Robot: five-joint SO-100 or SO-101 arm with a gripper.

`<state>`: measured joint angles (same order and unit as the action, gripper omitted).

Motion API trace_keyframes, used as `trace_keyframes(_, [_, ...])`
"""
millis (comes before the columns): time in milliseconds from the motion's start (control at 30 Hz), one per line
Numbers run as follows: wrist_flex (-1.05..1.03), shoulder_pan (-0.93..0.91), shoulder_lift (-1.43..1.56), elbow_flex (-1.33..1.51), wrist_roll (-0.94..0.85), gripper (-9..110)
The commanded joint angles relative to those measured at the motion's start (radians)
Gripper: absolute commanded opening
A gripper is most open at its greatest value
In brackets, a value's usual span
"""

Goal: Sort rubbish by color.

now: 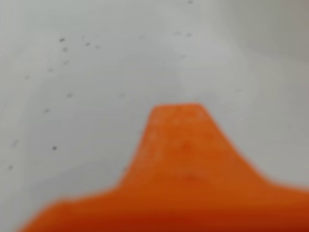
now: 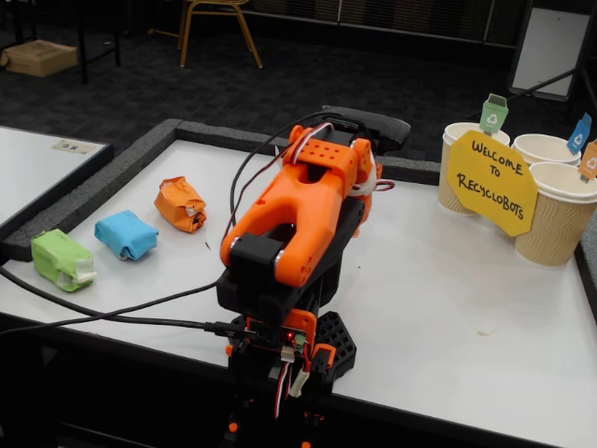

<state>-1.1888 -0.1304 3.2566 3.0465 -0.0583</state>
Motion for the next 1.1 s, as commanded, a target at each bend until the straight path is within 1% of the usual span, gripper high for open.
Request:
trace_keyframes(0, [0.028, -0.028, 0.029, -0.02, -0.014, 10])
trace_keyframes(233, [0.026, -0.003, 0.029, -0.02, -0.014, 10])
trace_keyframes(367, [-0.009, 0.023, 0.029, -0.026, -0.023, 10])
trace_keyframes(600, [-0.028, 0.117, 0.028, -0.103, -0.025, 13])
trace_keyframes(967, [-0.132, 0.433, 0.025, -0.383, -0.025, 14])
trace_keyframes(1067, [-0.137, 0.476, -0.002, -0.422, -0.025, 14])
